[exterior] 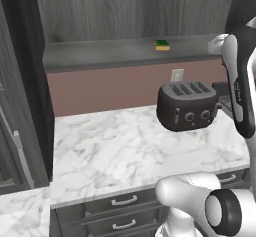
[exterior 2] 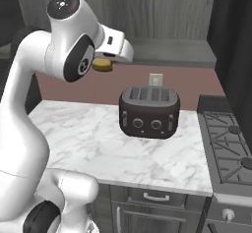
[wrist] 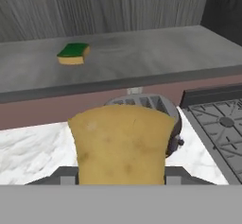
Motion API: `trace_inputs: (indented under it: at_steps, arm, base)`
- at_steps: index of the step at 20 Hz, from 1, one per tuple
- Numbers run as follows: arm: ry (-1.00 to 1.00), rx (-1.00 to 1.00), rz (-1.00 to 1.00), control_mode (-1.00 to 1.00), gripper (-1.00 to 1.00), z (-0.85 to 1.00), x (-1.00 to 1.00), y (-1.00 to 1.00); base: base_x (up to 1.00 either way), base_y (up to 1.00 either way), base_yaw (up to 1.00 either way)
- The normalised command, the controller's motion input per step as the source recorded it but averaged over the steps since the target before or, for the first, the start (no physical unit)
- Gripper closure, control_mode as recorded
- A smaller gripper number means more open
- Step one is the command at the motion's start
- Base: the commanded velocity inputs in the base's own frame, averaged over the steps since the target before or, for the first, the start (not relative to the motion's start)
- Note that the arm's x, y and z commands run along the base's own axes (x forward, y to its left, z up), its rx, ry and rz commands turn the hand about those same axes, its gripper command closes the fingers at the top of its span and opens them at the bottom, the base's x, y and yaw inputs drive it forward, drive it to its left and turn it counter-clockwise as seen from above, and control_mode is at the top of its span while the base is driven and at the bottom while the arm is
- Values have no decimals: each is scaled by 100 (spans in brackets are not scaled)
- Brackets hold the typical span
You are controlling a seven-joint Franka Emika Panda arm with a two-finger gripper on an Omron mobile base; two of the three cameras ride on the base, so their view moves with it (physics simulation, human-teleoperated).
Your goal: Pick up the sponge and sponge from the sink, and place them back in the cabinet, and close the cabinet doors.
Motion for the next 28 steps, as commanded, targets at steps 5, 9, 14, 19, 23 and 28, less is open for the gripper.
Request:
trace_inputs:
  at_steps: [5, 9, 14, 19, 23, 28]
  arm:
    - [0, 0, 0, -100, 100, 0, 58, 0]
    - [0, 0, 0, -100, 100, 0, 49, 0]
    - [0, 0, 0, -100, 100, 0, 45, 0]
    - [0, 0, 0, -100, 100, 0, 45, 0]
    - [0, 0, 0, -100, 100, -1, 41, 0]
    - [-1, 0, 0, -100, 100, -9, 37, 0]
  base:
    - [0, 0, 0]
    - [0, 0, 0]
    - [0, 0, 0]
    - [0, 0, 0]
    - [0, 0, 0]
    - [0, 0, 0]
